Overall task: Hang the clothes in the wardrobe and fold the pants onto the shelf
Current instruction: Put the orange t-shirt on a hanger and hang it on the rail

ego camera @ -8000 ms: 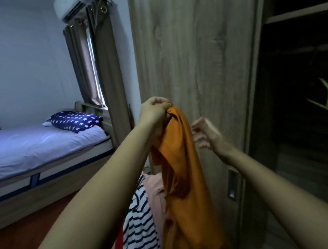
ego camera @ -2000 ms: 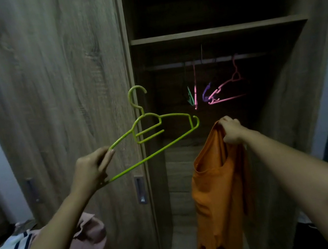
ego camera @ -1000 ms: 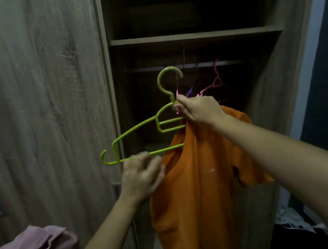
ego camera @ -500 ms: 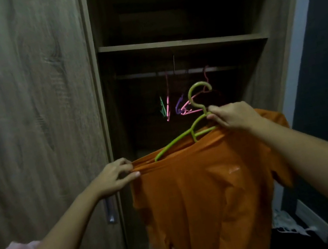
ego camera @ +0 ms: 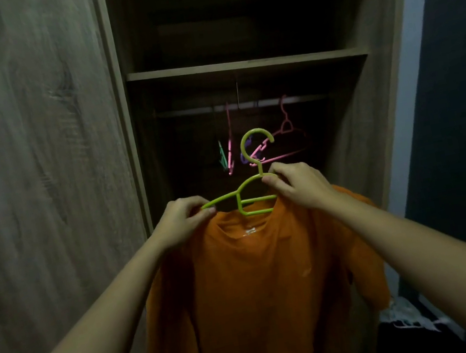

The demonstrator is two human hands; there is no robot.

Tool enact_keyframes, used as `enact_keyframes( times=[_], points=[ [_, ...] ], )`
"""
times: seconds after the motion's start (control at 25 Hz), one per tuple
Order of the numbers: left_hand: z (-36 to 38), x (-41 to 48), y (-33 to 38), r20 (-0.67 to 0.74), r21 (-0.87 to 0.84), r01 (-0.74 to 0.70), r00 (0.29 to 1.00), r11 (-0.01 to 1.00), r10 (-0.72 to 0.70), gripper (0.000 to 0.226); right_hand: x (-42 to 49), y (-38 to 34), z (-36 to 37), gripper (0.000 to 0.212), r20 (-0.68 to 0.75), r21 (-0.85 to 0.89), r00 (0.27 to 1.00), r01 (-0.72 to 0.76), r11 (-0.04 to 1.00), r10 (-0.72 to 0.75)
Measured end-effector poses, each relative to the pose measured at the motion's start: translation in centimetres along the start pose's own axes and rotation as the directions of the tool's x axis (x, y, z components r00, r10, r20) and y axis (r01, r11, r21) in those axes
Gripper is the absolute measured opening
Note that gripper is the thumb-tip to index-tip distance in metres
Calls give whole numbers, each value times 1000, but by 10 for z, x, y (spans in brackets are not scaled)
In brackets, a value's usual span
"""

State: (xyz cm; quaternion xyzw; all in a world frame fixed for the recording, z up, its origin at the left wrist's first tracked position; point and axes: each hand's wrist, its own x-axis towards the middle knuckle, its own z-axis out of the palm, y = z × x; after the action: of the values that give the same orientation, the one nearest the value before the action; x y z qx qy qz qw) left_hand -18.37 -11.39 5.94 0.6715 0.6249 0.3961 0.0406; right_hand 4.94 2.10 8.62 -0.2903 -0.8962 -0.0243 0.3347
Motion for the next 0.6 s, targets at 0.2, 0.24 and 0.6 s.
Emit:
enact_keyframes(
  times=[0.2,0.24,0.6],
  points=[
    [-24,-2,-16,-181,53,-36,983,998,44,19,0,21,0,32,148,63,984,-108,992,98],
    [-27,-1,-18,-136,87,-39,989,995,50,24,-1,22,3,27,182,115,982,-79,990,57],
    [-35,3,-21,-62,238,-86,993,967,104,33,6,4,22,23,184,228,983,-46,972,4]
  ],
)
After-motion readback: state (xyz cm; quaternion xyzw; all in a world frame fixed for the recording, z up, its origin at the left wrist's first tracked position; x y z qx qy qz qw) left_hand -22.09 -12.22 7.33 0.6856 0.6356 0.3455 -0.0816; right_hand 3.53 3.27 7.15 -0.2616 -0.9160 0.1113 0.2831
